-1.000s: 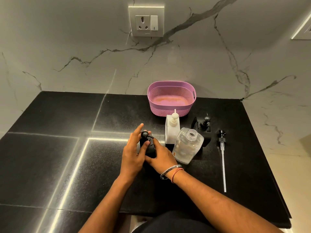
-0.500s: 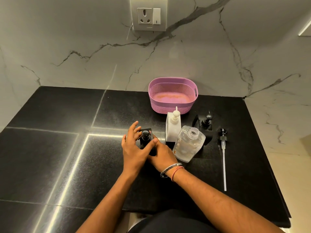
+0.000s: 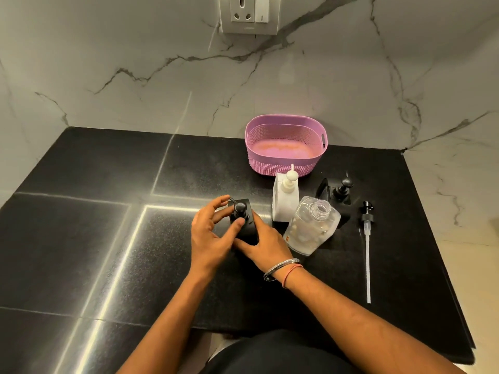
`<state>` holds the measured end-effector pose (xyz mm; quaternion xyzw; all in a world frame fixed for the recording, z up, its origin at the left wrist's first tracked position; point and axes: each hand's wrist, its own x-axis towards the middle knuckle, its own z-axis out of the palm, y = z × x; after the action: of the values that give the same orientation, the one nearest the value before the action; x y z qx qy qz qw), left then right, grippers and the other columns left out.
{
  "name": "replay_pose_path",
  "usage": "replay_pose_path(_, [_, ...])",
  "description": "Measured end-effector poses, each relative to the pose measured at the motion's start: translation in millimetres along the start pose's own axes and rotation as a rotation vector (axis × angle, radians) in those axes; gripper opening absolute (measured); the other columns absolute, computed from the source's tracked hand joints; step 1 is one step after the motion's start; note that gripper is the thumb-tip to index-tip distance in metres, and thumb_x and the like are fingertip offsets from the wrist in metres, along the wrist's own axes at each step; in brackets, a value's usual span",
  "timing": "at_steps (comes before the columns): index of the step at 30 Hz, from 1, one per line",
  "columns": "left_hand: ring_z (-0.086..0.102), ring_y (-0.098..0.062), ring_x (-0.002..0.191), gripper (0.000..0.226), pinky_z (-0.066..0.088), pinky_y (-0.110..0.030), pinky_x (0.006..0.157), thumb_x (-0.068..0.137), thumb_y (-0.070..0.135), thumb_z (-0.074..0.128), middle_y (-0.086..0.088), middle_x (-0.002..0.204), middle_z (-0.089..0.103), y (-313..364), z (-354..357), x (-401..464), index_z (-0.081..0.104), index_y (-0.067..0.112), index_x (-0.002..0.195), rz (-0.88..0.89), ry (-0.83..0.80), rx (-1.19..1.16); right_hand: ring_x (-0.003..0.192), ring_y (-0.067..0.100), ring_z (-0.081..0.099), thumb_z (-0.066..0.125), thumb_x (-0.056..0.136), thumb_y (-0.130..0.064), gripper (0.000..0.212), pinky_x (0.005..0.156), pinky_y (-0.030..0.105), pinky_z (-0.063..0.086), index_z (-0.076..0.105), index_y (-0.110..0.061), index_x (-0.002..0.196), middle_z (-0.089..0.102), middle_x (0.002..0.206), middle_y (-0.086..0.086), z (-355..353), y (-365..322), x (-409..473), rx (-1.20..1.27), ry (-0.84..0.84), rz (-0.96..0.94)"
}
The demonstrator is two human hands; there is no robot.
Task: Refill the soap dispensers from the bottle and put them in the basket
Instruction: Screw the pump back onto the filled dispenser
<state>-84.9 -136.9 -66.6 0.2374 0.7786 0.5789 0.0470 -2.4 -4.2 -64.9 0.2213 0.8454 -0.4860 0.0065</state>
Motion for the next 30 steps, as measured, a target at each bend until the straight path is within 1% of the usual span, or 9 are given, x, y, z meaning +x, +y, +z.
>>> replay_pose_path(3, [0.069, -0.019, 0.123, 0.078, 0.048, -0.06, 0.11, 0.067, 0.052, 0.096, 0.03, 0.124, 0.069, 5.5, 5.3, 3.1, 0.06, 0.038, 0.135, 0.004, -0.002, 0.002, 0.117, 0.019, 0.068, 0.075, 0.088, -0.043, 0.08, 0.092, 0.03, 0.054, 0.035, -0.045, 0.156, 0.071, 0.129, -0.007, -1.5, -0.4, -1.2, -0.016, -0.007, -0.003])
replay_pose_path(8, [0.074, -0.008, 0.112, 0.078, 0.057, -0.038, 0.105, 0.072, 0.014, 0.097, -0.002, 0.12, 0.074, 1.0, -5.2, 30.7, 0.06, 0.022, 0.141, -0.06, -0.185, -0.044, 0.121, 0.02, 0.066, 0.072, 0.088, -0.059, 0.083, 0.098, 0.033, 0.053, 0.028, -0.047, 0.158, 0.068, 0.134, -0.004, -1.0, -0.7, -1.3, -0.013, 0.002, 0.036])
replay_pose_path(12, [0.073, -0.015, 0.117, 0.066, 0.054, -0.049, 0.109, 0.083, 0.011, 0.091, -0.004, 0.114, 0.078, -1.9, -18.1, 46.8, 0.057, 0.016, 0.139, -0.014, -0.412, -0.043, 0.122, 0.022, 0.065, 0.07, 0.087, -0.064, 0.09, 0.1, 0.035, 0.053, 0.018, -0.052, 0.16, 0.067, 0.136, -0.001, -1.2, -4.1, -0.2, -0.029, -0.023, 0.049])
replay_pose_path(14, [0.071, -0.011, 0.119, 0.06, 0.045, -0.059, 0.115, 0.083, 0.022, 0.09, 0.002, 0.115, 0.078, -1.0, -18.7, 50.3, 0.057, 0.018, 0.133, 0.011, -0.449, -0.021, 0.121, 0.022, 0.065, 0.07, 0.087, -0.065, 0.089, 0.1, 0.035, 0.053, 0.02, -0.051, 0.159, 0.067, 0.135, -0.001, -1.2, -3.5, -0.7, -0.035, -0.016, 0.054])
replay_pose_path(17, [0.067, -0.003, 0.121, 0.053, 0.026, -0.067, 0.12, 0.076, 0.048, 0.087, 0.016, 0.117, 0.076, -4.9, -12.4, 38.9, 0.065, 0.028, 0.12, 0.089, -0.28, 0.111, 0.121, 0.019, 0.065, 0.073, 0.088, -0.058, 0.085, 0.1, 0.035, 0.054, 0.027, -0.049, 0.158, 0.068, 0.135, -0.005, -0.1, -3.3, -1.2, -0.018, -0.001, 0.045])
replay_pose_path(19, [0.064, -0.008, 0.118, 0.057, 0.042, -0.06, 0.11, 0.069, 0.057, 0.089, 0.02, 0.113, 0.071, -3.4, -4.9, 24.8, 0.07, 0.032, 0.117, 0.11, -0.082, 0.169, 0.121, 0.017, 0.066, 0.074, 0.088, -0.052, 0.077, 0.099, 0.033, 0.053, 0.036, -0.044, 0.155, 0.069, 0.132, -0.006, 1.1, -1.1, -0.9, -0.021, 0.01, 0.044])
replay_pose_path(21, [0.065, -0.008, 0.112, 0.07, 0.047, -0.056, 0.106, 0.069, 0.049, 0.095, 0.022, 0.106, 0.07, -0.7, 3.7, 14.5, 0.067, 0.03, 0.13, 0.095, 0.035, 0.147, 0.117, 0.017, 0.067, 0.075, 0.088, -0.049, 0.066, 0.093, 0.031, 0.054, 0.047, -0.037, 0.147, 0.071, 0.126, -0.008, 2.8, 0.8, 0.1, -0.035, 0.011, 0.055])
replay_pose_path(27, [0.065, 0.014, 0.113, 0.081, 0.002, -0.053, 0.133, 0.081, 0.019, 0.092, 0.028, 0.105, 0.072, 4.1, 8.5, 12.7, 0.051, 0.028, 0.15, 0.098, -0.037, 0.101, 0.115, 0.014, 0.068, 0.073, 0.088, -0.053, 0.072, 0.095, 0.035, 0.057, 0.04, -0.044, 0.151, 0.071, 0.128, -0.009, 2.3, -2.1, 0.1, -0.036, 0.022, 0.031])
replay_pose_path(30, [0.069, 0.005, 0.114, 0.081, -0.005, -0.053, 0.133, 0.083, 0.011, 0.09, 0.025, 0.104, 0.076, -0.6, 3.4, 22.1, 0.05, 0.023, 0.152, 0.106, -0.153, 0.023, 0.114, 0.013, 0.069, 0.073, 0.087, -0.055, 0.074, 0.093, 0.034, 0.057, 0.038, -0.045, 0.153, 0.071, 0.126, -0.012, -0.1, -3.2, -0.6, -0.039, 0.018, 0.006])
